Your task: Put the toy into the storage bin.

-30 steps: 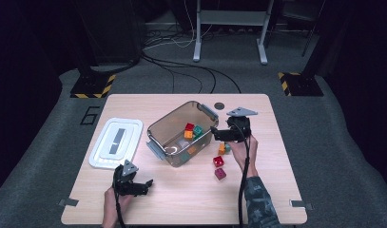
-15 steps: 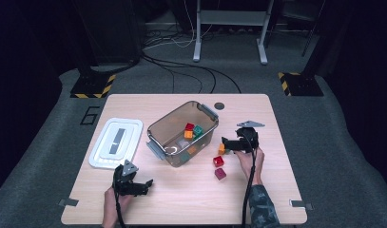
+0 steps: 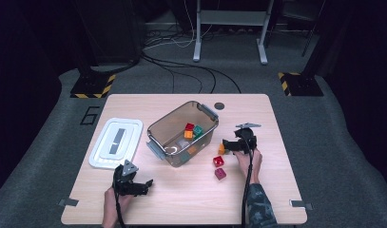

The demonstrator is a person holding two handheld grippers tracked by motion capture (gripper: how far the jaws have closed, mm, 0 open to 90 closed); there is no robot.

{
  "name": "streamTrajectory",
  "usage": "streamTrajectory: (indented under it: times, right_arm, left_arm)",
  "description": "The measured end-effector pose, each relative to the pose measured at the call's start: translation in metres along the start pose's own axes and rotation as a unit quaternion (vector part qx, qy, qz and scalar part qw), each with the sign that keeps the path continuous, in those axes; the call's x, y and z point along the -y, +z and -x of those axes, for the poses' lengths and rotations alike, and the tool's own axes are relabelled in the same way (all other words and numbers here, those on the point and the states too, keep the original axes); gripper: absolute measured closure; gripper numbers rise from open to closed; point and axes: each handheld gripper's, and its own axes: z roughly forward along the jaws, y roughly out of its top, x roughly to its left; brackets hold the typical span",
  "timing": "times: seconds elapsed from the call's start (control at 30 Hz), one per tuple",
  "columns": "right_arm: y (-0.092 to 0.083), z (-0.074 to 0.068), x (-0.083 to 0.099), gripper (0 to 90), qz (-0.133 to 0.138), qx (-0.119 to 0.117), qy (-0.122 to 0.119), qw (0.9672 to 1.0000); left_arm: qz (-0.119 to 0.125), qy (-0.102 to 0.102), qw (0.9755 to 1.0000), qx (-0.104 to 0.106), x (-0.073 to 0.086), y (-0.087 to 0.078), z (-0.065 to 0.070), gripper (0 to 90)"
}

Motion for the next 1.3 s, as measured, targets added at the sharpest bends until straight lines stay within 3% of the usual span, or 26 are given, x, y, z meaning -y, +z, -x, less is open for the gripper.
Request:
streamTrajectory:
  times: [0.17, 0.2, 0.37, 0.4, 0.6, 0.7, 0.77, 0.8, 1.0, 1.3]
  right_arm:
    - [0.003, 0.002, 0.002, 15.3, -0.004, 0.002, 0.000, 1.0000]
    - [0.003, 0.002, 0.002, 16.0, -0.003, 0.001, 0.009, 1.0000]
    - [0.000, 0.003, 0.002, 24.3, 0.001, 0.004, 0.006, 1.0000]
    - [0.000, 0.004, 0.003, 25.2, -0.002, -0.001, 0.015, 0.9999]
    - [0.002, 0.005, 0.004, 27.9, -0.009, -0.004, 0.009, 0.9999]
    - [0.006, 0.002, 0.005, 33.6, -0.016, -0.006, 0.009, 0.9998]
    - [0.007, -0.001, 0.006, 44.2, -0.021, -0.008, 0.002, 0.9997]
    - [0.007, -0.001, 0.006, 44.2, -0.021, -0.008, 0.002, 0.9997]
    - [0.009, -0.004, 0.011, 64.4, -0.028, -0.010, -0.005, 0.9995]
    - [0.002, -0.001, 0.014, 66.6, -0.006, -0.014, -0.009, 0.9998]
  left_arm:
    - [0.000, 0.000, 1.0000, 0.000, 0.000, 0.000, 0.000, 5.2]
    - [0.003, -0.001, 1.0000, -0.002, 0.000, 0.001, 0.000, 5.2]
    - [0.004, -0.001, 1.0000, -0.002, 0.000, 0.001, 0.000, 5.2]
    - [0.004, -0.001, 1.0000, -0.001, 0.000, 0.001, 0.000, 5.2]
    - [0.003, 0.001, 1.0000, -0.002, 0.000, 0.000, 0.000, 5.2]
    - [0.004, 0.000, 1.0000, -0.001, 0.000, 0.001, 0.000, 5.2]
    - [0.004, 0.000, 1.0000, -0.001, 0.000, 0.001, 0.000, 5.2]
    - [0.004, 0.000, 1.0000, -0.001, 0.000, 0.001, 0.000, 5.2]
    - [0.004, -0.001, 1.0000, -0.001, 0.000, 0.001, 0.000, 5.2]
    - [0.000, -0.001, 1.0000, 0.001, 0.000, 0.000, 0.000, 5.2]
